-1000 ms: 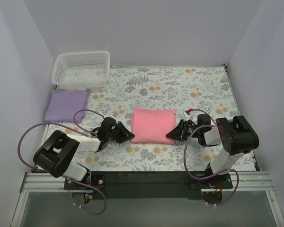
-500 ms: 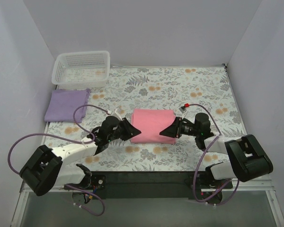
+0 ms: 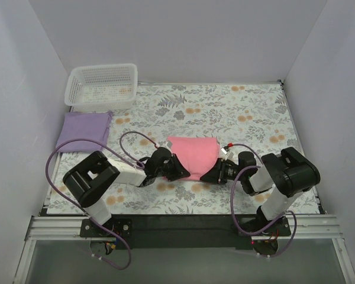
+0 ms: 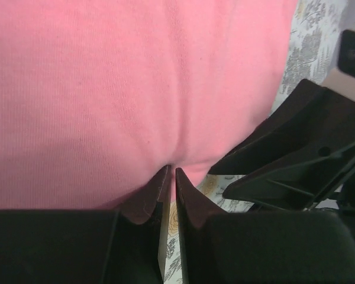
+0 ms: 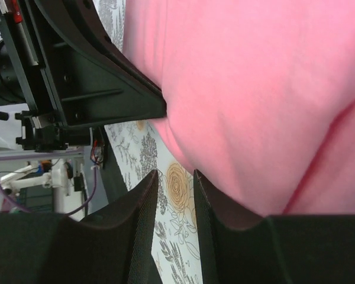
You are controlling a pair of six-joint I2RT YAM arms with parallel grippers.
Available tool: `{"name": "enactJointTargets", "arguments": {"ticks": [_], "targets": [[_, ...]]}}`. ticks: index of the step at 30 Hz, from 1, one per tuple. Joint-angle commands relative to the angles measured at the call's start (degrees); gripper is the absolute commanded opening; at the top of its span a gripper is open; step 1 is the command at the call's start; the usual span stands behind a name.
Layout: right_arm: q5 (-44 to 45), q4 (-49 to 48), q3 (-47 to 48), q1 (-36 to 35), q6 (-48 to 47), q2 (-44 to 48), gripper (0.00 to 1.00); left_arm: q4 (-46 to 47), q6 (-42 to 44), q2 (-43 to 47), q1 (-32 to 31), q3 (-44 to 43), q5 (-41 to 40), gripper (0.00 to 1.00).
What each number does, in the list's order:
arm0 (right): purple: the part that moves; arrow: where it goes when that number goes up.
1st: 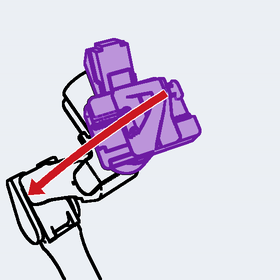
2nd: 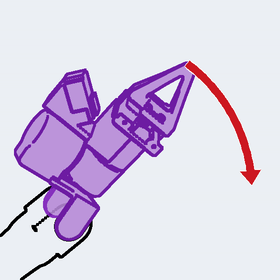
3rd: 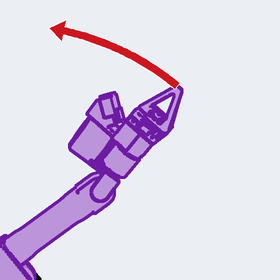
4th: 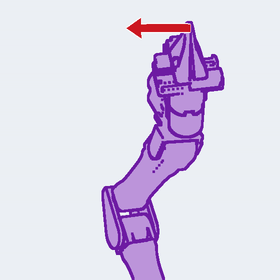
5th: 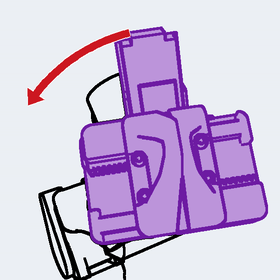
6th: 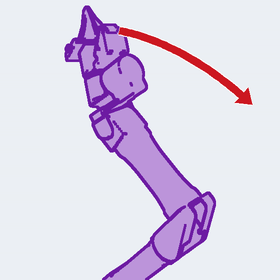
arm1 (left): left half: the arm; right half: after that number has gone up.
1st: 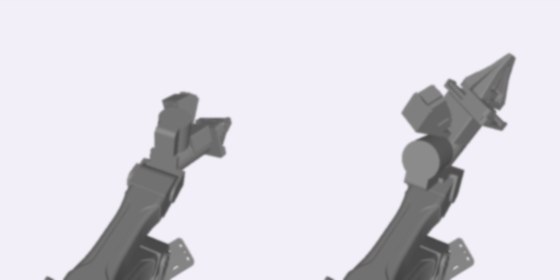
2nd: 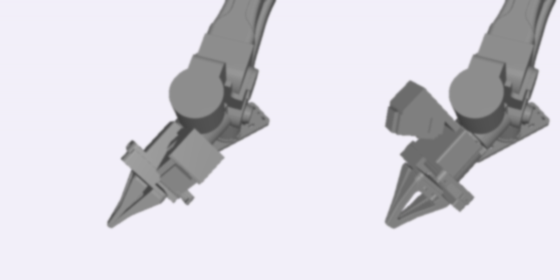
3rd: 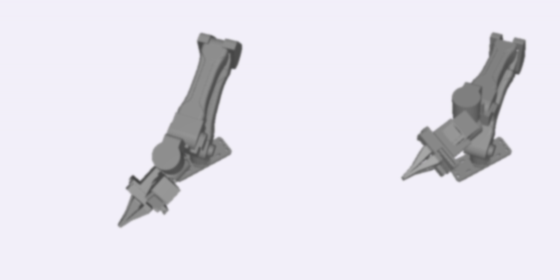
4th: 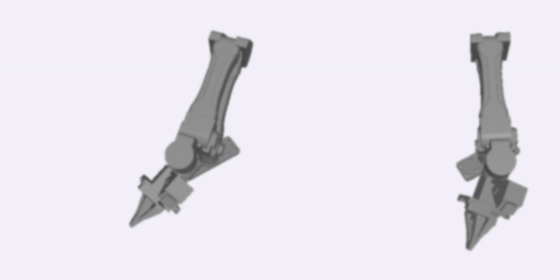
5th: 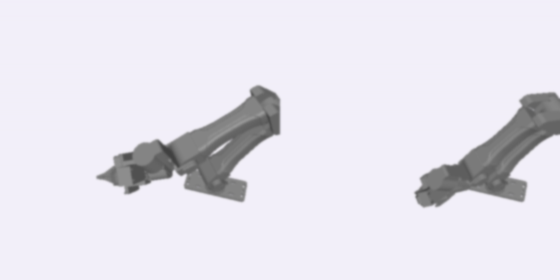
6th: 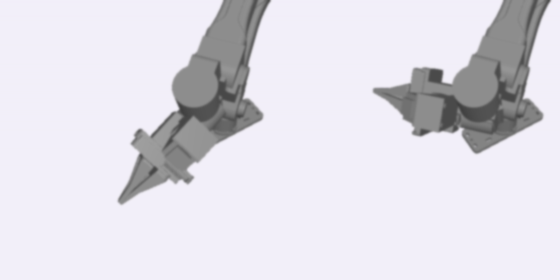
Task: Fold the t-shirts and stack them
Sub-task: Fold the tshirt, then neatly place the folded tshirt to the corner
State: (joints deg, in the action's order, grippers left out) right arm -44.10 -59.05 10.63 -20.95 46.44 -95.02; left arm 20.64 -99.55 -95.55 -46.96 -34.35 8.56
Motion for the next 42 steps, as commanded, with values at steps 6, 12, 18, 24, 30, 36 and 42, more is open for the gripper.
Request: {"name": "enactJointTargets", "arguments": {"ticks": [6, 12, 18, 24, 30, 36, 42], "targets": [[-2.39, -13.55, -1.58, 1.88, 4.62, -4.39, 0.36, -7.17, 0.13, 9.48, 0.11, 4.47, -7.75, 0.11], [0.57, 8.94, 1.93, 1.44, -2.20, 11.48, 0.37, -23.34, 3.74, 20.92, 1.17, -0.80, -16.63, 0.25], [18.11, 41.78, 15.71, -6.72, -21.72, 22.51, 0.47, -35.66, 8.92, 28.22, 12.55, -3.97, -15.69, 0.48], [36.07, 56.14, 29.78, -21.57, -29.55, 17.88, 0.55, -47.79, 19.47, 26.73, 26.91, -10.99, -8.74, 0.66], [47.68, 63.77, 44.53, -35.19, -33.86, 6.20, 0.59, -49.38, 24.40, 28.31, 35.51, -9.69, -8.64, 0.74], [54.80, 70.02, 54.04, -42.14, -35.53, -3.83, 0.59, -47.19, 25.28, 29.01, 38.43, -6.52, -5.74, 0.78], [58.33, 74.07, 60.29, -45.14, -36.24, -11.13, 0.57, -46.75, 26.07, 31.47, 38.70, -6.00, -9.61, 0.87]]}}
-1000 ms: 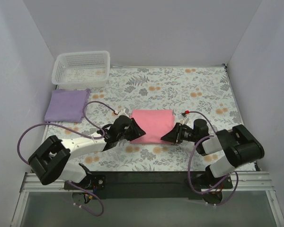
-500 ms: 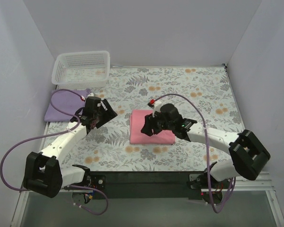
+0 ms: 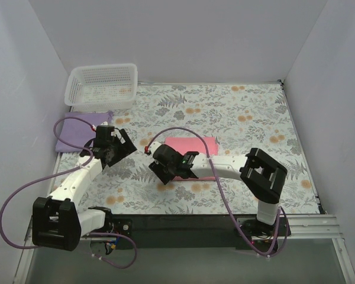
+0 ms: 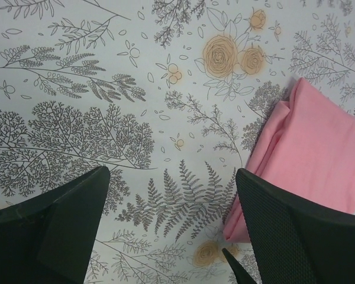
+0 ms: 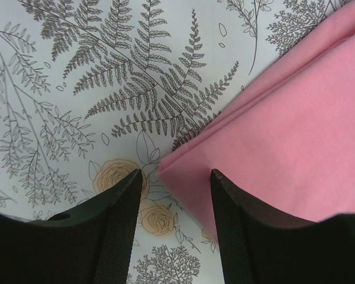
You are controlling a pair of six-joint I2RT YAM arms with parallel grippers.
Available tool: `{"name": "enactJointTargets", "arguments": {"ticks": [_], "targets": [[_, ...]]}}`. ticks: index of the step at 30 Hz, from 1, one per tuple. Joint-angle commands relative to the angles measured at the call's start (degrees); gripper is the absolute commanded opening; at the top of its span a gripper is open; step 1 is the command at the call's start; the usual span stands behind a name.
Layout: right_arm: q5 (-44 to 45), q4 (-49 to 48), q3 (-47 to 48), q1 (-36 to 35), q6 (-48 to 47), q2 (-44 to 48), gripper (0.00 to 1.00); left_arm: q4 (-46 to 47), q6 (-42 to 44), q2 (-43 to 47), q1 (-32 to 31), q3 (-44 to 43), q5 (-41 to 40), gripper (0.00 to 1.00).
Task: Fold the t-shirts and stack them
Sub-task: Neatly place the folded tshirt to the corner
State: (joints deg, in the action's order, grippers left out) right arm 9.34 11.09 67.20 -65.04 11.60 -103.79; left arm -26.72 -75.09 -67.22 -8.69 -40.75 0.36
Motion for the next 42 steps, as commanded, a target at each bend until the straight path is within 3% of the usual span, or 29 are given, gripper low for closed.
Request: {"name": "enactJointTargets", "arguments": {"ticks": [1, 8, 11, 12, 16, 31, 42], "targets": [[5.42, 4.46, 4.42, -1.32, -1.49, -3.08, 0.56, 0.62, 1.70, 3.32, 0.43, 0.58, -1.42, 0.88], [8.50, 9.11, 8.82, -3.52, -2.02, -8.71, 0.48, 0.53, 1.88, 2.62, 0.43, 0.67, -0.45, 0.96], [10.69, 10.61, 9.96, -4.75, -2.72, -10.73, 0.30, 0.70, 1.70, 1.66, 0.43, 0.68, 2.45, 0.97], [12.17, 11.92, 10.49, -5.18, -2.72, -11.52, 0.18, 0.88, 1.70, 1.39, 0.43, 0.76, 3.50, 0.97], [12.98, 12.38, 9.89, -5.37, -2.54, -11.00, 0.01, 0.97, 1.00, -1.50, 0.43, 0.50, 7.00, 0.97], [8.33, -0.63, -0.75, -3.26, 2.46, 3.94, 0.01, 7.02, -9.10, -7.75, -0.89, 3.13, 19.85, 0.98], [3.14, -5.99, -5.15, -1.76, 4.75, 6.58, 0.01, 16.52, -18.77, -14.68, -12.22, 4.54, 17.40, 0.98]]}}
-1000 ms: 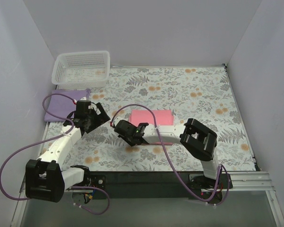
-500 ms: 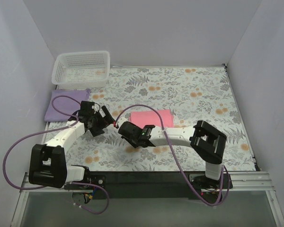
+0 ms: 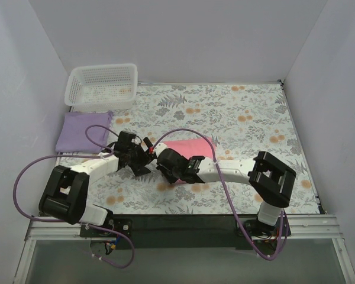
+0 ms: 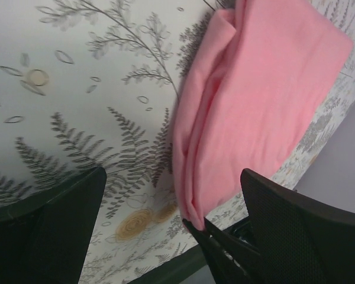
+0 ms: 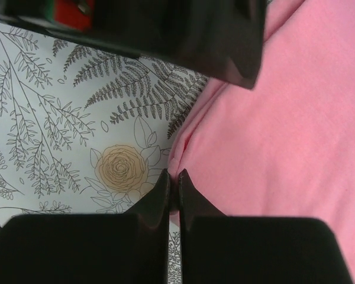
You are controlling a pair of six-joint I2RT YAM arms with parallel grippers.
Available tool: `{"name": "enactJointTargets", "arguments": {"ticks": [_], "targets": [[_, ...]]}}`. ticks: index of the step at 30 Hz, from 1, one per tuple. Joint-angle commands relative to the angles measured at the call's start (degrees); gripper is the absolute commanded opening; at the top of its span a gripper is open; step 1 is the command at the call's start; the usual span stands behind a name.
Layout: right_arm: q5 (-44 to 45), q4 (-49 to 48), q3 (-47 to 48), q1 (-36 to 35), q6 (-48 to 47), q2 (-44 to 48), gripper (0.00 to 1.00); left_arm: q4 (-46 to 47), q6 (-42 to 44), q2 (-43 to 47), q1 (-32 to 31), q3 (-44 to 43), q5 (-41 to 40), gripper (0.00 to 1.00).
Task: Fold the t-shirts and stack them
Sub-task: Neatly place the folded tshirt to the corner
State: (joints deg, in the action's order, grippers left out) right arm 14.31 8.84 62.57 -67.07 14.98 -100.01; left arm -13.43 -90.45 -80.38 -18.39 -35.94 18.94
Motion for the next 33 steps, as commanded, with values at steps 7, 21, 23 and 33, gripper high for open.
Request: {"name": "enactJointTargets", "arguments": {"ticks": [7, 21, 23, 33], "targets": [[-1.65, -7.08, -3.59, 0.62, 3.21, 6.13, 0.01, 7.36, -6.75, -6.45, -7.09, 1.49, -3.82, 0.98], [-3.23, -8.31, -5.44, 0.97, 3.56, 6.58, 0.01, 10.09, -8.60, -8.74, -9.64, 2.99, -6.37, 0.43], [-3.76, -9.79, -5.52, 0.97, 3.56, 6.40, 0.01, 10.35, -7.20, -8.83, -9.56, 2.46, -7.25, 0.33], [-6.66, -11.30, -6.93, 0.97, 2.69, 6.49, 0.28, 3.25, 3.42, -9.36, -9.38, -4.65, -17.87, 0.00]]}}
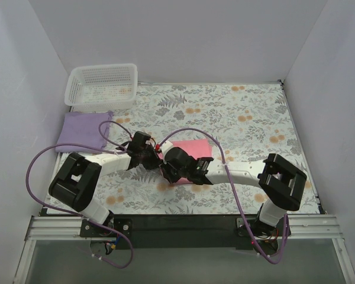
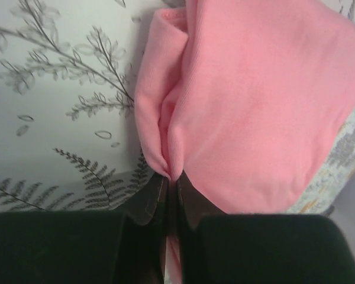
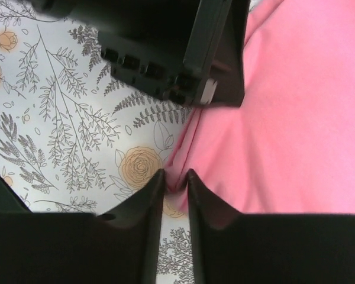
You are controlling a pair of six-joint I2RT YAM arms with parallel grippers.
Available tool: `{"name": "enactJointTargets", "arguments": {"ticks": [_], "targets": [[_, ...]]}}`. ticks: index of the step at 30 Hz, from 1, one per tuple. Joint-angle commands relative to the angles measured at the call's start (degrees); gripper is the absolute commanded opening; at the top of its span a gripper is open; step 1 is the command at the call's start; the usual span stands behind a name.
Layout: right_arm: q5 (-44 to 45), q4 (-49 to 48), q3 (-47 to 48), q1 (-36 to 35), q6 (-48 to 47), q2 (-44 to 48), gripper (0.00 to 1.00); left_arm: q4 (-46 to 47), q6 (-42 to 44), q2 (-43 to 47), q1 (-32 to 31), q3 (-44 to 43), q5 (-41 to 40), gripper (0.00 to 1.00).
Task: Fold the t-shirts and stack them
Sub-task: Neatly place the folded tshirt to the corner
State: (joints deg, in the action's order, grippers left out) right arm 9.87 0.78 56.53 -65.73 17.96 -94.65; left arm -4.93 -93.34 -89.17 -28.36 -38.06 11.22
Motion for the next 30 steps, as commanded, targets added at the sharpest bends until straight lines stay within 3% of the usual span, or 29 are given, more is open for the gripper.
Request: {"name": "enactJointTargets", "arguments": {"ticks": [1, 5, 9, 12, 19, 30], "targets": [[-1.96, -3.32, -1.25, -0.36, -0.46, 1.22, 0.31, -7.35, 7.37, -0.31, 0.67, -3.15, -11.30, 0.00], [3.91, -4.03, -4.41, -0.18, -1.26, 4.02, 0.41, -13.43, 12.73, 1.01, 1.29, -8.06, -22.70, 0.00], [8.92, -6.22, -11.16, 1.13, -0.47, 7.72, 0.64, -20.02, 18.27, 0.84, 1.99, -13.77, -31.40, 0.00], [9.56, -7.54, -15.03, 3.50, 0.24, 9.31, 0.72, -24.50, 23.28, 1.19, 2.87, -17.20, -38.09, 0.00], [10.08, -9.47, -19.61, 10.18, 2.96, 10.27, 0.80, -27.41, 32.16, 1.80, 9.45, -23.28, -45.84, 0.00], [2.70, -13.34, -21.99, 14.14, 2.44, 9.57, 0.80, -21.63, 46.47, -0.74, 15.88, -30.92, -55.86, 0.00]]}}
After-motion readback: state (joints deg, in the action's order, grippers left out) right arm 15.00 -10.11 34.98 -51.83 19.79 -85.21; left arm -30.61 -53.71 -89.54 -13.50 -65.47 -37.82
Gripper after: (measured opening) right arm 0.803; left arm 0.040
